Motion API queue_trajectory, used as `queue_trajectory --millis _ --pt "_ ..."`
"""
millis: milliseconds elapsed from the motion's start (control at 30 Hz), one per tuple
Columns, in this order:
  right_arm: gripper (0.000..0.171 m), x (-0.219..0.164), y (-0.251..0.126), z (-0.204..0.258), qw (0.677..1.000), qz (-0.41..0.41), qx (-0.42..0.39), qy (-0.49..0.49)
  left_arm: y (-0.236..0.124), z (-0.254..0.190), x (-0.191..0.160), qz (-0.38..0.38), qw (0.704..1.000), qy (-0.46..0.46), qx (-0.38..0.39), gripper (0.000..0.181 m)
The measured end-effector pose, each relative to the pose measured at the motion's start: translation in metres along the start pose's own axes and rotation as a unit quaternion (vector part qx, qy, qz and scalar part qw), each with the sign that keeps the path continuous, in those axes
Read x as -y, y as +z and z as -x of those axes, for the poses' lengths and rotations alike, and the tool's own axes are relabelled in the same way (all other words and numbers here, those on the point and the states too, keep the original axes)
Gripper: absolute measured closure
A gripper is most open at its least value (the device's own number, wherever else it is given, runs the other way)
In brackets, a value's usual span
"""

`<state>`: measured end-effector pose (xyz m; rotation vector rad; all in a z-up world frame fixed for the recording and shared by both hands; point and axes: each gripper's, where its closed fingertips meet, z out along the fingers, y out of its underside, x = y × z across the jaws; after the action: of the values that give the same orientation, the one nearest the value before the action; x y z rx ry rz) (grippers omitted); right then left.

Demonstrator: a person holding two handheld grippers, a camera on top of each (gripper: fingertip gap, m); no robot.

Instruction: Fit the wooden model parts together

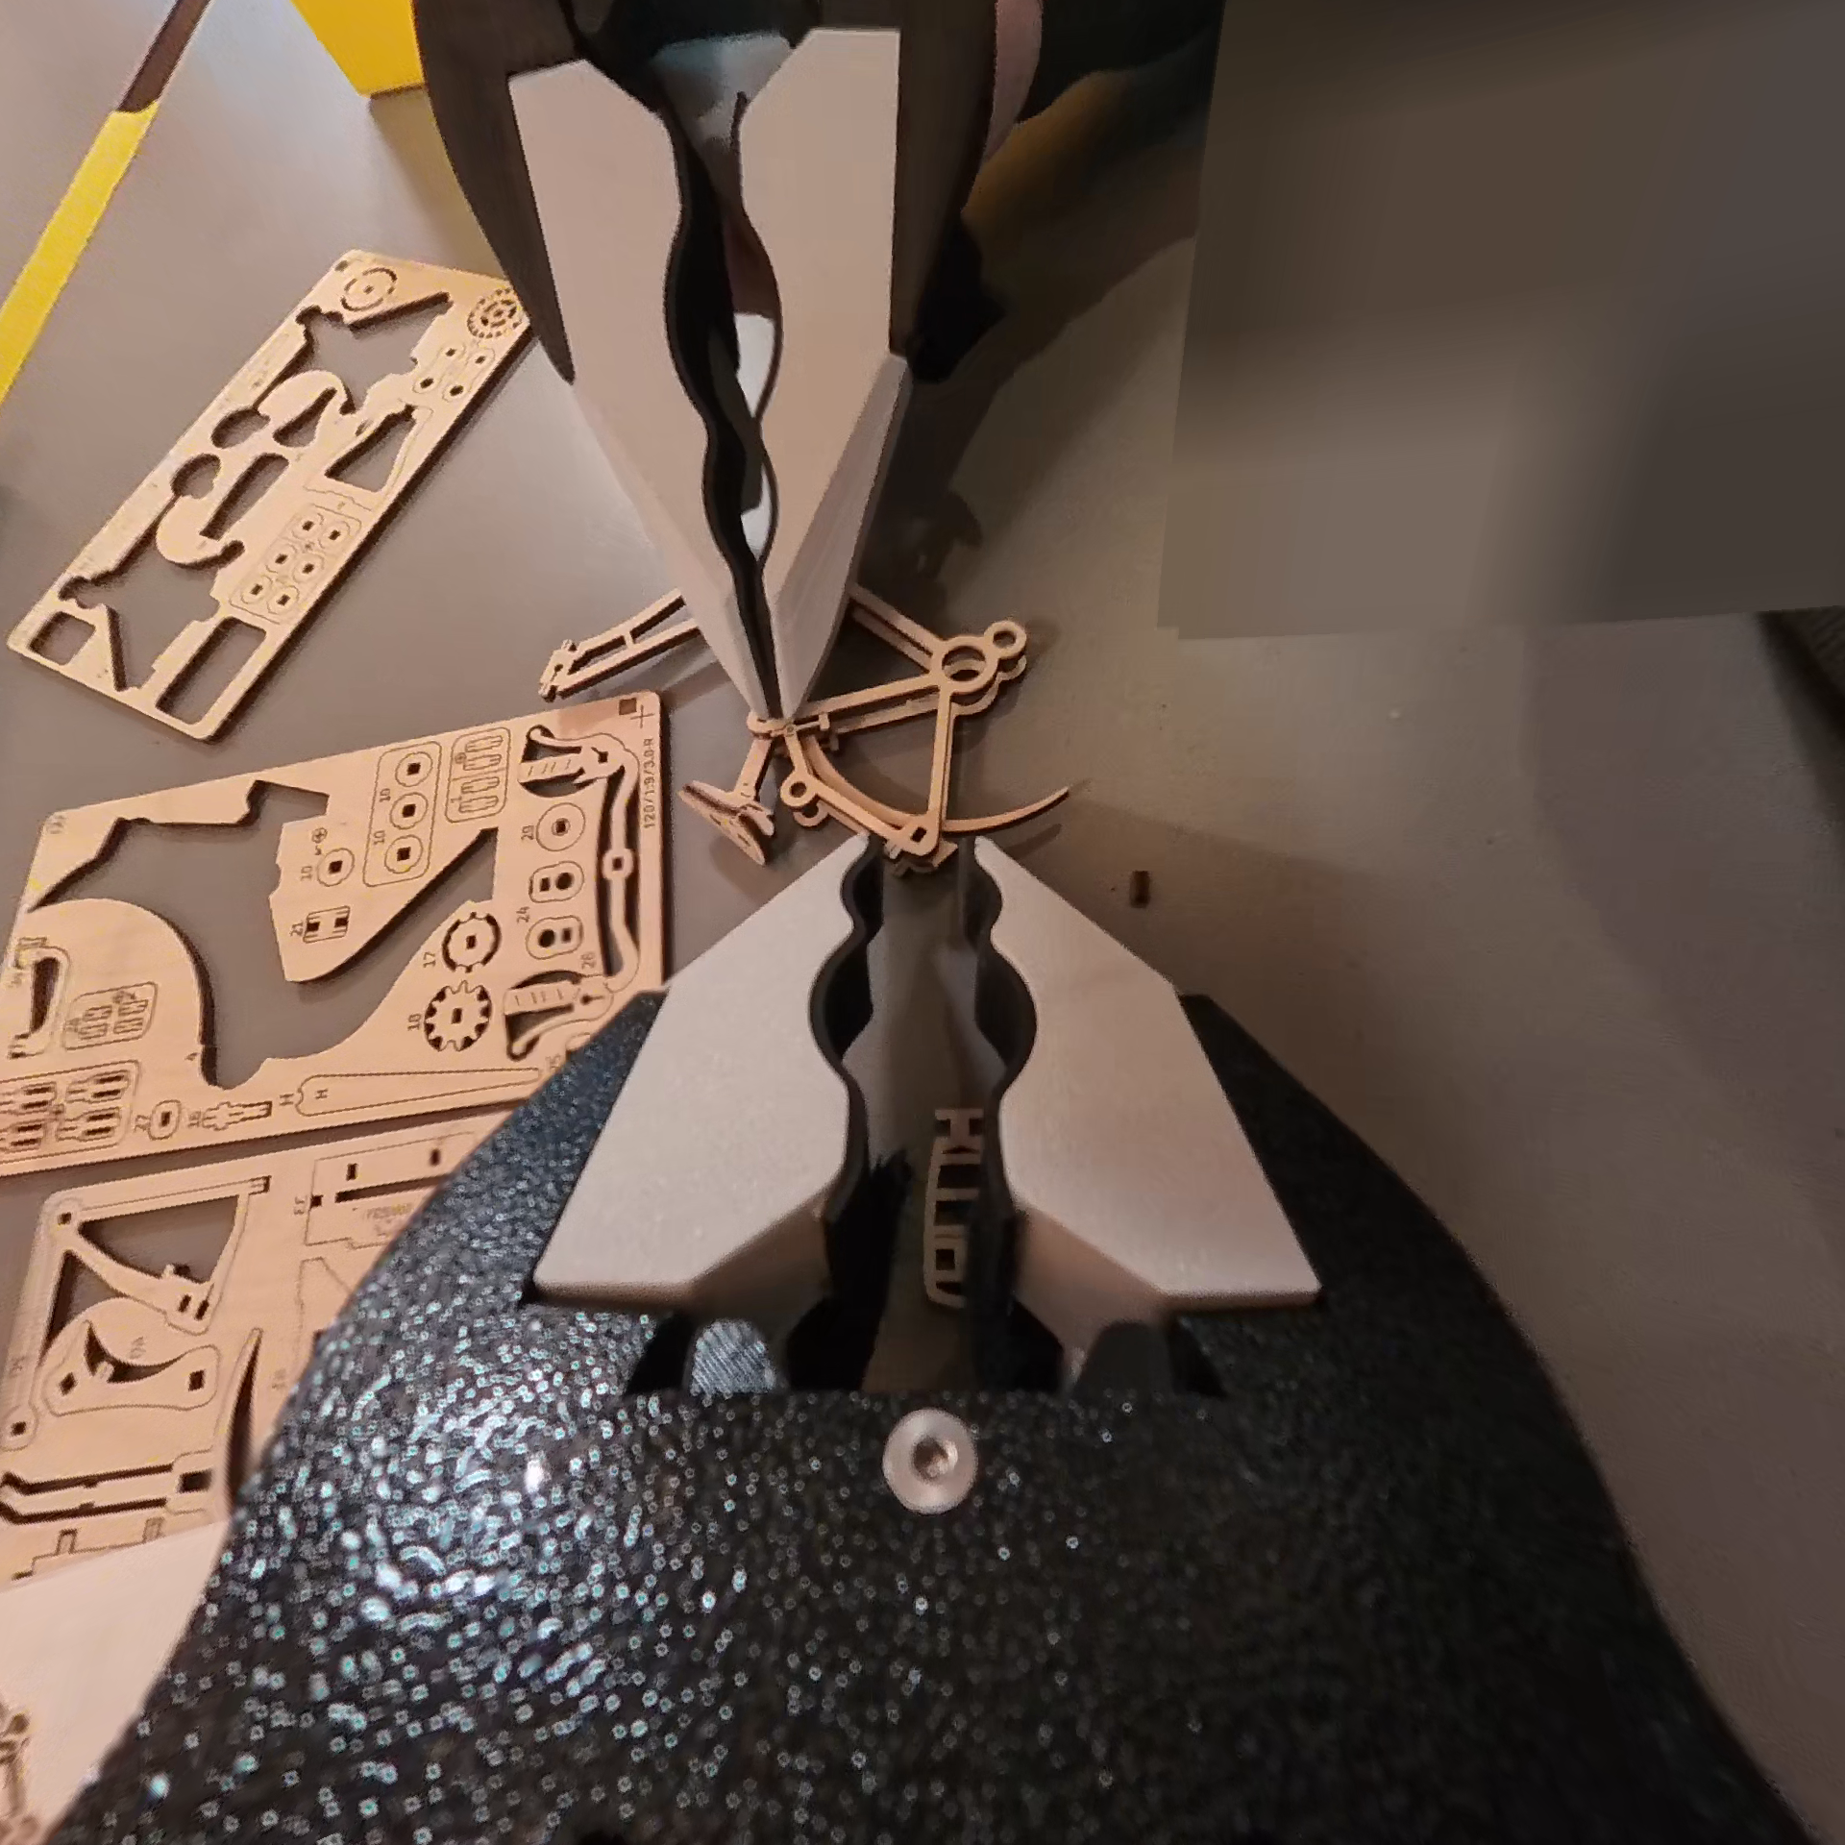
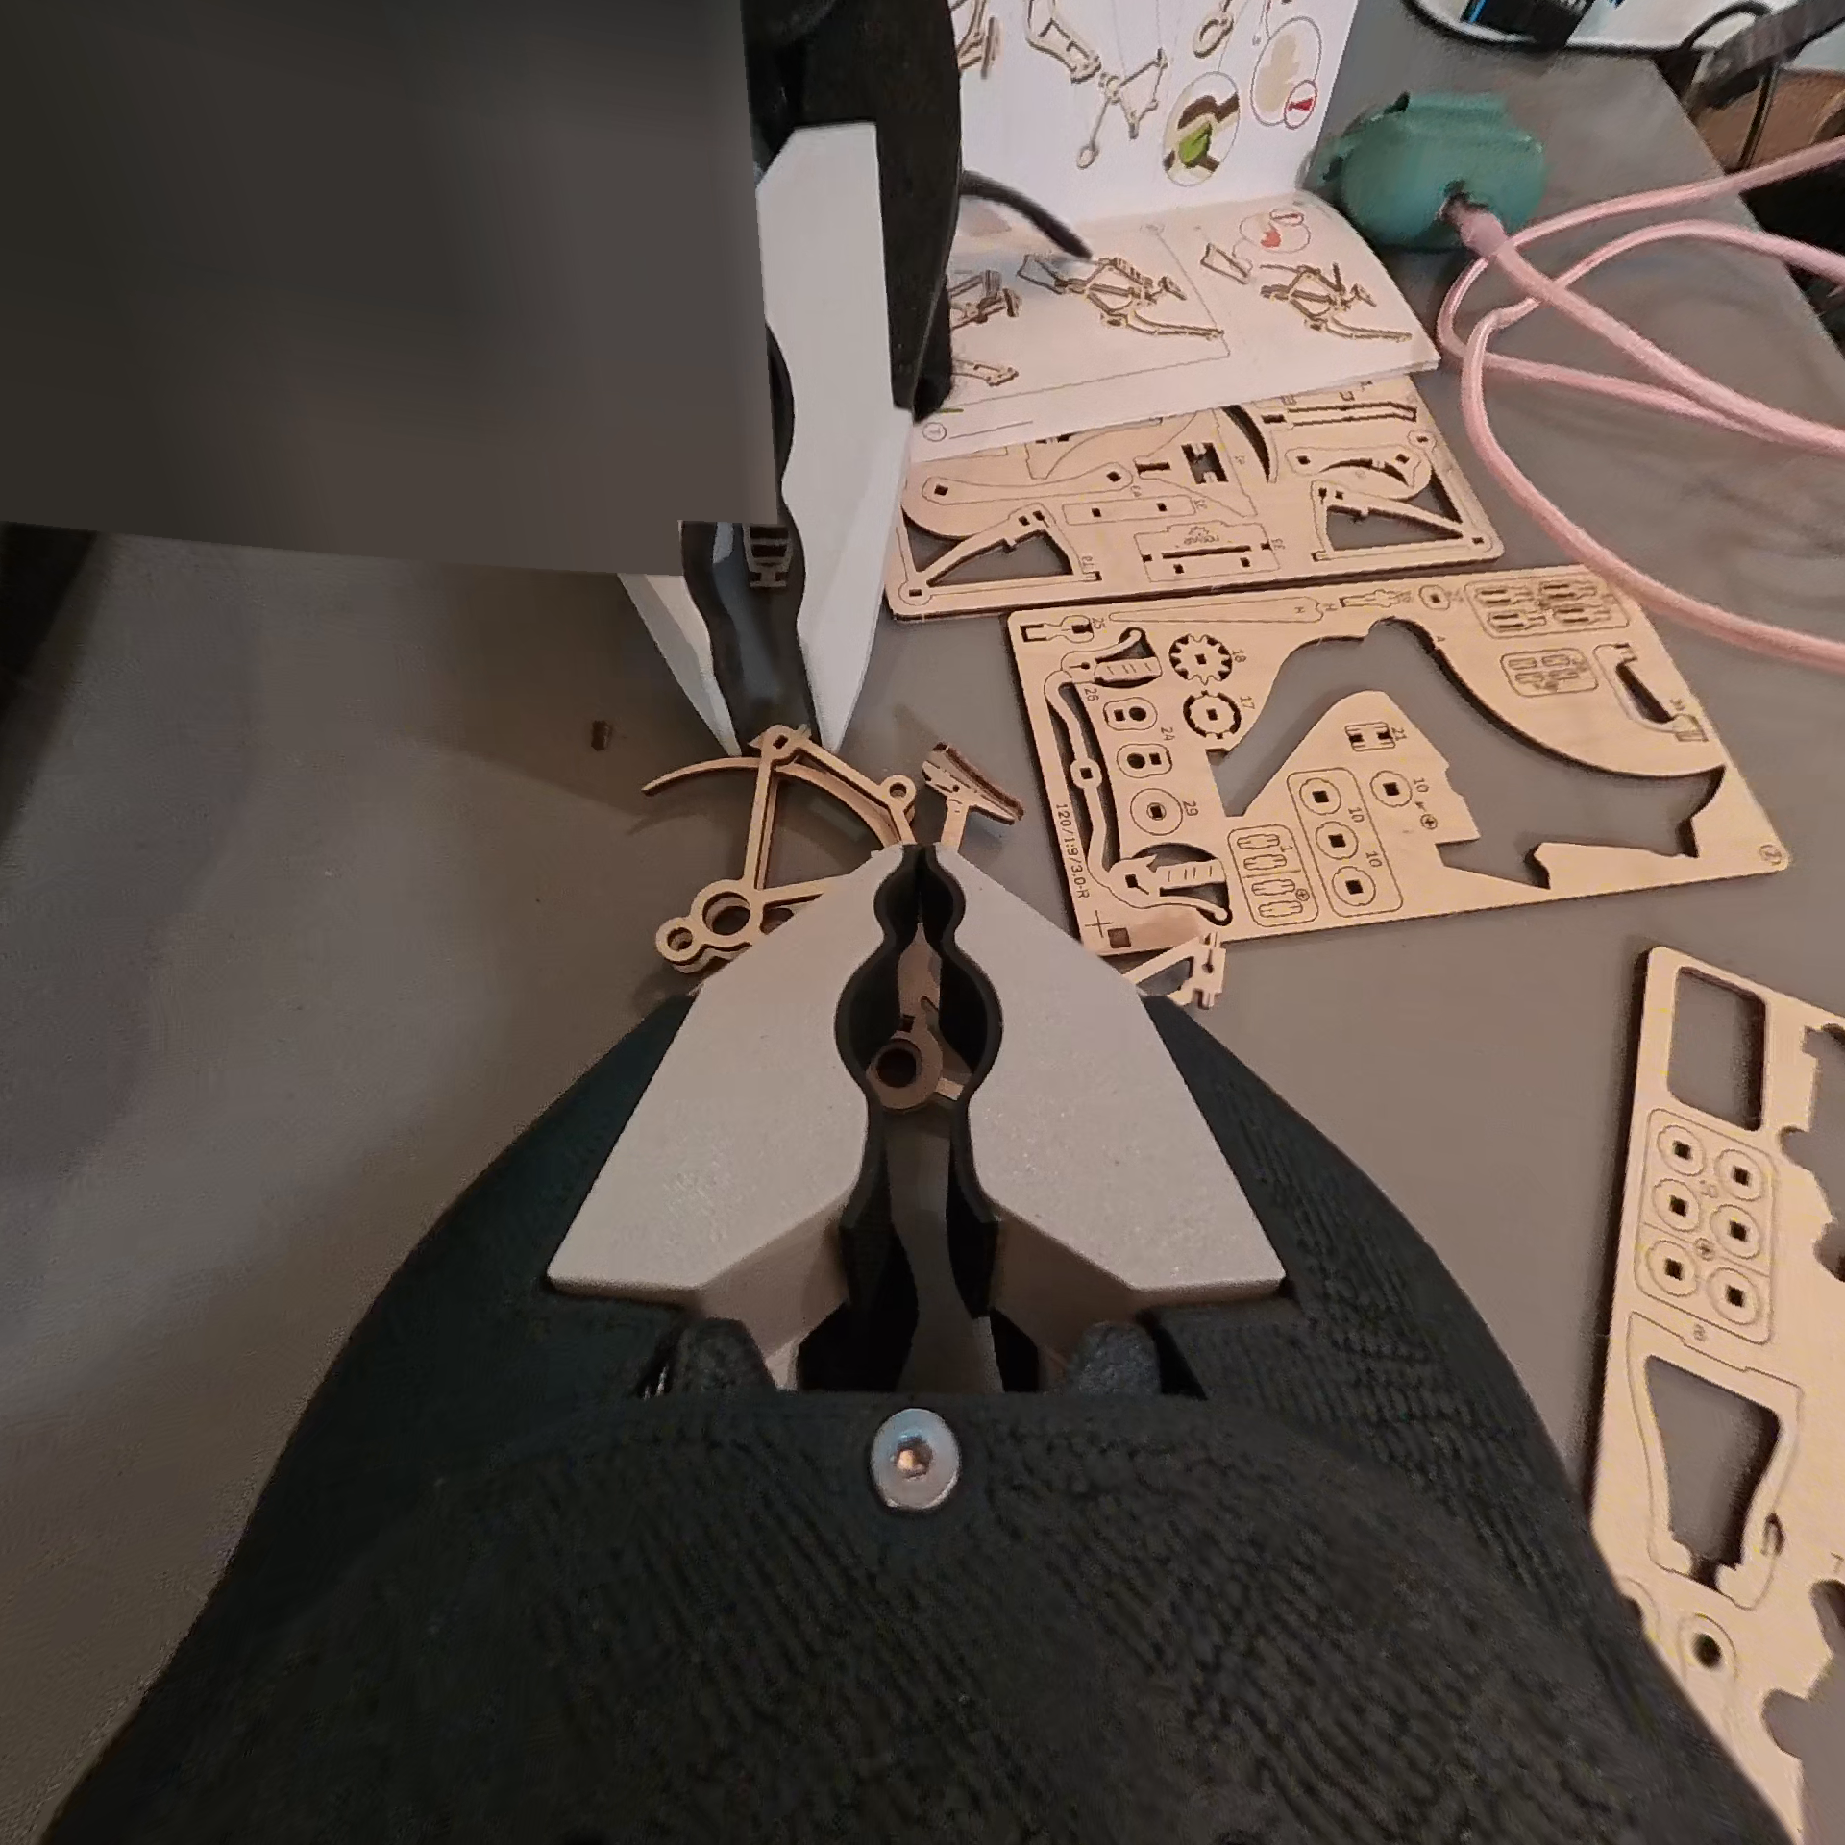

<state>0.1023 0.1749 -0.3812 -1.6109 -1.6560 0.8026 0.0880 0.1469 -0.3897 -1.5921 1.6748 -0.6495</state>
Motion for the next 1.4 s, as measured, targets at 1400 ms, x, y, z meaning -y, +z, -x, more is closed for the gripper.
queue_trajectory --millis 1400 --pt "0.171 0.000 0.001 -0.001 1.000 0.000 -0.014 0.004 -0.001 0.004 0.007 0.022 0.999 -0.029 0.024 0.181"
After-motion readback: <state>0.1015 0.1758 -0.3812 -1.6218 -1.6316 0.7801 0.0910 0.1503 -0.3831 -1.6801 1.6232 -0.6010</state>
